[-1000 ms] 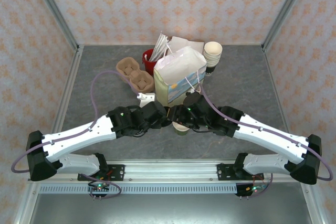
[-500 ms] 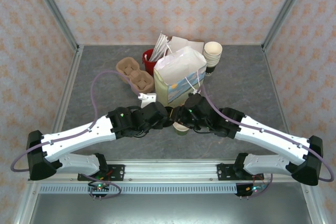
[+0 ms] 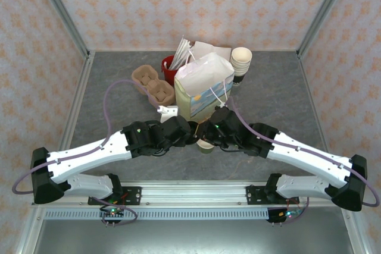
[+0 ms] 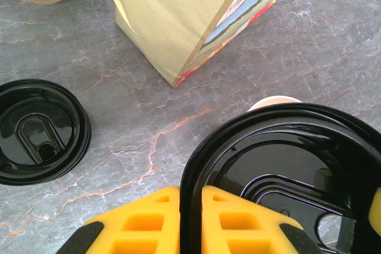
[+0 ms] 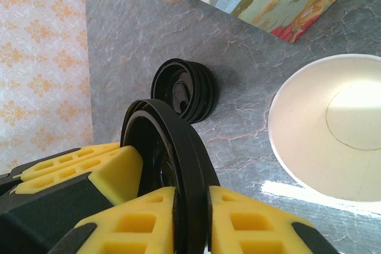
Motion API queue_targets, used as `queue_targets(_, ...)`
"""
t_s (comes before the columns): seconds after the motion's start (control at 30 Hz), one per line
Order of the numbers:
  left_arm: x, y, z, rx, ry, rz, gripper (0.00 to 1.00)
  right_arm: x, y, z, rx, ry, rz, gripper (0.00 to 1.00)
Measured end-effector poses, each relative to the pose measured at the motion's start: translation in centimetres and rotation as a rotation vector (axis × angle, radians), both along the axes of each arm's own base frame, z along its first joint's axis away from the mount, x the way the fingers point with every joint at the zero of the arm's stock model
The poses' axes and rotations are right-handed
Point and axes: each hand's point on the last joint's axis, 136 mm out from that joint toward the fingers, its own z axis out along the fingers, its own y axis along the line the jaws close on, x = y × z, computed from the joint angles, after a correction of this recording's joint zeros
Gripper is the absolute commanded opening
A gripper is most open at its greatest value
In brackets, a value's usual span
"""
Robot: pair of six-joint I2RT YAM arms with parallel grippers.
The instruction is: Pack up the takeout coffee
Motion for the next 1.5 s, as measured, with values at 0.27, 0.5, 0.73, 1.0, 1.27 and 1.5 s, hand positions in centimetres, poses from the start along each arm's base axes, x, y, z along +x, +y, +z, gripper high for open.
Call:
queue_targets(0.27,0.0,0.0,-0.1,0.007,0.001,0.0,0.13,-0.1,-0.2,0.2,0.013,-0.001,-0.005,0.03)
queue_targets(0.5,-0.2,-0.3,-0.1,0.003,-0.002,-0.01,0.14,-0.1,-0.5,0.3,0.015,-0.009,-0.011,0.01)
queue_targets(0.73,-0.1,-0.6,0.1,-0.006,-0.01,-0.02,0.39,0.2,-1.0,0.2,-0.001,-0.018,-0.022,0.0)
queue_targets(1.0,0.2,-1.4,1.6,-0.041,-0.035,-0.04,0.62,1.3,-2.8,-0.7,-0.05,-0.013,-0.072,0.0)
queue_targets(1.27,0.7,-1.6,4.6,-0.05,-0.179,-0.151,0.66,1.6,-5.1,-1.7,-0.102,0.004,-0.11,0.0)
queue_targets(1.5,0.5,-0.3,4.6,0.061,-0.462,-0.386,0.61,1.5,-6.8,-1.5,-0.103,0.023,-0.126,0.0)
